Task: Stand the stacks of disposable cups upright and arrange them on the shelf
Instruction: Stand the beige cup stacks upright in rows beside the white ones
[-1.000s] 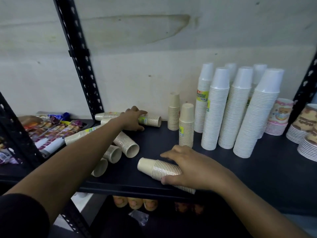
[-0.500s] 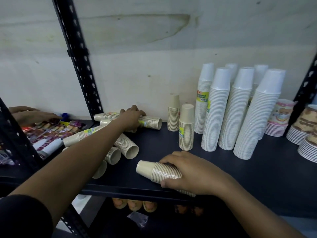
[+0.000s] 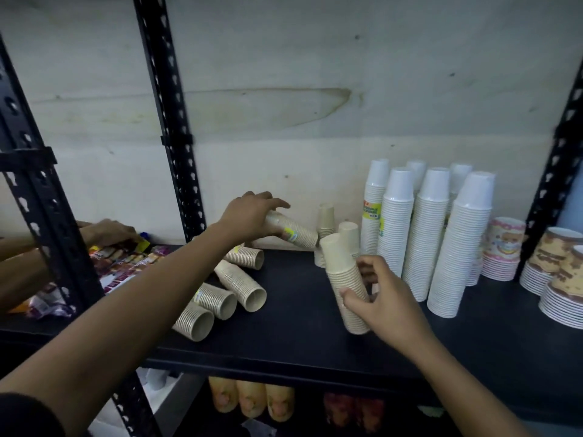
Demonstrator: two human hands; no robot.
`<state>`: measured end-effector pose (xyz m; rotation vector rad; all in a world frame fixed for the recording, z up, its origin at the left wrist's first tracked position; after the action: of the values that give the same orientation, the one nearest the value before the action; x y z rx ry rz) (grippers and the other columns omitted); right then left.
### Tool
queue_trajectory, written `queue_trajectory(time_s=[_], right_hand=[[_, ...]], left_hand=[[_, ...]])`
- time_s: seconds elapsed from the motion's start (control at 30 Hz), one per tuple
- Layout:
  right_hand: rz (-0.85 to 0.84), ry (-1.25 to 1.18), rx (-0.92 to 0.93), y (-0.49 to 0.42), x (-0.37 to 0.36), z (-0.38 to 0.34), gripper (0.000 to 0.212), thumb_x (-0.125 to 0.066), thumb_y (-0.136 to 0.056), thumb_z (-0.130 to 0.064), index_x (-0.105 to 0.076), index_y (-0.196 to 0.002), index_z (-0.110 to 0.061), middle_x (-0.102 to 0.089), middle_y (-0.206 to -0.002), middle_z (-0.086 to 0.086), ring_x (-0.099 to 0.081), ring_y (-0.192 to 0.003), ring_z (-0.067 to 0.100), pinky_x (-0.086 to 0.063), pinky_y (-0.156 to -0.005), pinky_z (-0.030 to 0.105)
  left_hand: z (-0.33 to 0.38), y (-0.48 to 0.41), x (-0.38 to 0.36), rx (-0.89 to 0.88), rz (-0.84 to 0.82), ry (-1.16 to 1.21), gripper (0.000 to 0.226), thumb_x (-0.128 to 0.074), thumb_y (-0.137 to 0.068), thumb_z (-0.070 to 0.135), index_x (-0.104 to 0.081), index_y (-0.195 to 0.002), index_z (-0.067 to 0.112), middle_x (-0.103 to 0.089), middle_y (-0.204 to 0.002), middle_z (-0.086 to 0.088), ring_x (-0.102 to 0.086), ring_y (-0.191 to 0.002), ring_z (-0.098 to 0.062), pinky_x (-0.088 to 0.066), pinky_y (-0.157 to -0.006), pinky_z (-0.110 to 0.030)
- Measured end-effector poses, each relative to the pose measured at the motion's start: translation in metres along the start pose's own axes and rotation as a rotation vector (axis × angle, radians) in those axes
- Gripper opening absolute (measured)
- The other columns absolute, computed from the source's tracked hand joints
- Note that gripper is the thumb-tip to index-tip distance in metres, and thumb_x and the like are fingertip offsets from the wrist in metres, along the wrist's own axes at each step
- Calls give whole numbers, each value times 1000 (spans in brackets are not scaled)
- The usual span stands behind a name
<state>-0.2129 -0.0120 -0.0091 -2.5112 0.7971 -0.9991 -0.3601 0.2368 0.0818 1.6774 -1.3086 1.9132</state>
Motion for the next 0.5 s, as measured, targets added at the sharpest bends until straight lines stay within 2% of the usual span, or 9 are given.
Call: queue_trajectory(time_s=[0.1, 0.17, 0.27, 0.4, 0.5], right_hand=[[113, -17, -13, -4, 14, 8, 54, -80, -78, -39, -48, -122, -39, -62, -115, -25, -59, -103, -10, -56, -82, 30], [152, -22, -18, -5, 17, 13, 55, -82, -79, -37, -47, -121, -39, -62, -116, -24, -60, -102, -7, -58, -83, 36], [190, -47, -19, -2, 16, 18, 54, -84, -79, -33, -48, -120, -37, -62, -114, -24, -60, -101, -9, -58, -83, 36], [217, -59, -22, 0, 15, 24, 55, -84, -81, -31, -51, -124, -31, -62, -115, -17, -60, -103, -8, -58, -83, 31], [211, -48, -39, -1, 13, 32, 55, -84, -81, -32, -51, -125, -29, -62, -117, -13, -61, -101, -3, -50, -76, 12]], left_hand=[[6, 3, 16, 32, 45, 183, 71, -82, -67, 60, -56, -132, 46, -61, -116, 10, -60, -109, -17, -50, -90, -37], [12, 6, 21, 44, 88, 323, 78, -88, -64, 54, -55, -133, 42, -59, -110, 5, -59, -103, -19, -50, -89, -37], [24, 15, 18, 72, 161, 574, 84, -95, -61, 43, -52, -133, 35, -63, -102, 1, -62, -86, -20, -55, -80, -34], [39, 27, -1, 122, 220, 775, 82, -95, -64, 35, -48, -132, 32, -62, -110, 5, -62, -96, -13, -50, -75, -18], [46, 29, -18, 167, 228, 815, 80, -95, -66, 34, -49, -131, 25, -63, -115, 6, -61, -103, -12, -51, -82, -23]])
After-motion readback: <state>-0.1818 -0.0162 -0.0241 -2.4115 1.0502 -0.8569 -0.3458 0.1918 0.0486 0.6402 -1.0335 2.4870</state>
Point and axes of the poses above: each hand's wrist, its own y-axis away from the middle knuckle, its own x-axis out of the back of the hand, z = x × y, the point moved 8 cm from there along -y, towards the middle knuckle
